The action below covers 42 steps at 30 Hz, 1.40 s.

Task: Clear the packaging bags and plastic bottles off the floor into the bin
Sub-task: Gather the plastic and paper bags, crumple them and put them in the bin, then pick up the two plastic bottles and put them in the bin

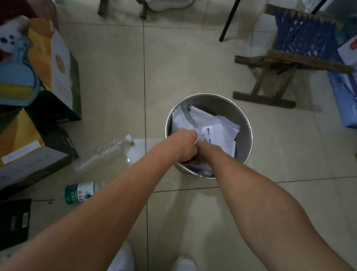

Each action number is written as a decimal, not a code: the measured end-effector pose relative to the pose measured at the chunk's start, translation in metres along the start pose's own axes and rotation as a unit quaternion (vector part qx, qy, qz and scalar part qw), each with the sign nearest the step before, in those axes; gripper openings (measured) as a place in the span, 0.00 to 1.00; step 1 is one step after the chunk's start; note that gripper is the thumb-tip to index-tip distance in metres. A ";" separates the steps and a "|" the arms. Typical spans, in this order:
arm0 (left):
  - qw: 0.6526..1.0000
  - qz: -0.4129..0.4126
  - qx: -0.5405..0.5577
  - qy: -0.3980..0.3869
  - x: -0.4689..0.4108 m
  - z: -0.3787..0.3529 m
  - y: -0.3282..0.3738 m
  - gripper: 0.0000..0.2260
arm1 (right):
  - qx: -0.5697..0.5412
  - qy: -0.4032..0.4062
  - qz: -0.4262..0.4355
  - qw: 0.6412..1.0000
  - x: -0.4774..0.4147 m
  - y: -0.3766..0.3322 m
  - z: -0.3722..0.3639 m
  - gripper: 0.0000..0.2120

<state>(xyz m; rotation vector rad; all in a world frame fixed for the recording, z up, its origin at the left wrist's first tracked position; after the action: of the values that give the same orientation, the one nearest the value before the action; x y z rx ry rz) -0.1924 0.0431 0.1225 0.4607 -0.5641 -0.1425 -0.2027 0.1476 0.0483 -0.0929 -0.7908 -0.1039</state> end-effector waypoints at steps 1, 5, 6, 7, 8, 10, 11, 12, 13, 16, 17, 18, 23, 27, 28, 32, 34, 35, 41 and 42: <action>1.000 -0.003 0.003 -0.001 -0.002 0.000 0.001 0.13 | 0.005 0.009 -0.008 1.000 -0.004 0.003 0.000 0.19; 0.999 -0.024 0.023 -0.004 -0.002 0.003 0.009 0.12 | 0.034 0.011 0.004 0.999 0.006 -0.003 0.006 0.22; 0.999 -0.026 0.031 -0.004 0.000 0.006 0.011 0.12 | 0.045 0.005 0.010 0.999 0.009 -0.004 0.008 0.22; 0.999 -0.027 0.041 -0.003 0.003 0.011 0.013 0.10 | 0.043 0.004 0.007 0.999 0.013 -0.003 0.010 0.21; 0.998 -0.027 0.052 0.000 0.006 0.016 0.015 0.08 | 0.038 0.001 0.005 0.999 0.019 -0.004 0.012 0.20; 0.996 -0.030 0.082 0.015 0.016 0.030 0.018 0.10 | 0.032 -0.018 0.010 0.999 0.035 -0.006 0.022 0.21; 0.994 -0.029 0.099 0.025 0.023 0.039 0.019 0.13 | 0.042 -0.037 0.015 0.998 0.044 -0.008 0.028 0.23; 0.992 -0.025 0.116 0.036 0.030 0.048 0.019 0.13 | 0.049 -0.045 0.022 0.998 0.054 -0.011 0.037 0.24; 0.990 -0.023 0.130 0.050 0.039 0.058 0.018 0.12 | 0.044 -0.040 0.023 0.998 0.064 -0.013 0.046 0.24; 0.982 -0.007 0.160 0.099 0.074 0.087 0.003 0.11 | 0.019 0.024 0.017 0.999 0.094 -0.019 0.075 0.19; 0.978 0.005 0.174 0.114 0.089 0.094 -0.006 0.11 | -0.002 0.056 0.015 0.998 0.106 -0.021 0.084 0.18; 0.974 0.022 0.190 0.125 0.104 0.100 -0.017 0.12 | -0.033 0.090 0.016 0.995 0.120 -0.024 0.092 0.17; 0.968 0.079 0.186 0.147 0.186 0.119 -0.071 0.12 | -0.288 0.211 0.052 0.933 0.192 -0.054 0.108 0.13; 0.963 0.135 0.150 0.181 0.232 0.124 -0.122 0.11 | -0.437 0.140 0.104 0.883 0.173 -0.097 0.056 0.11; 0.962 0.152 0.143 0.174 0.239 0.118 -0.135 0.11 | -0.453 0.106 0.109 0.878 0.170 -0.110 0.039 0.10; 0.958 0.201 0.145 0.143 0.254 0.080 -0.180 0.13 | -0.505 0.022 0.078 0.859 0.207 -0.150 0.000 0.14; 0.958 0.211 0.144 0.130 0.254 0.056 -0.199 0.15 | -0.510 -0.011 0.058 0.858 0.196 -0.160 -0.024 0.18; 0.960 0.211 0.136 0.126 0.251 0.043 -0.209 0.15 | -0.516 -0.022 0.047 0.855 0.187 -0.164 -0.035 0.19; 0.965 0.219 0.109 0.098 0.208 -0.024 -0.266 0.20 | -0.540 -0.057 -0.013 0.840 0.119 -0.177 -0.095 0.17; 0.966 0.214 0.104 0.100 0.198 -0.032 -0.274 0.20 | -0.543 -0.061 -0.022 0.837 0.109 -0.178 -0.102 0.14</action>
<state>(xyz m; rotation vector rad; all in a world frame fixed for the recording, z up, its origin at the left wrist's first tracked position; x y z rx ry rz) -0.0105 -0.2382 0.0687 0.5402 -0.4691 0.3774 -0.0771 -0.0472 0.0629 -1.1757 -0.7768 -0.5926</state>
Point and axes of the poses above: each hand's wrist, its own x-axis away from the middle knuckle, its own z-axis out of the back of the hand, y = z × x, the point moved 4 cm from there along -x, towards the middle knuckle, and after that the axes turned 7 degrees about y, right-handed, at the moved point
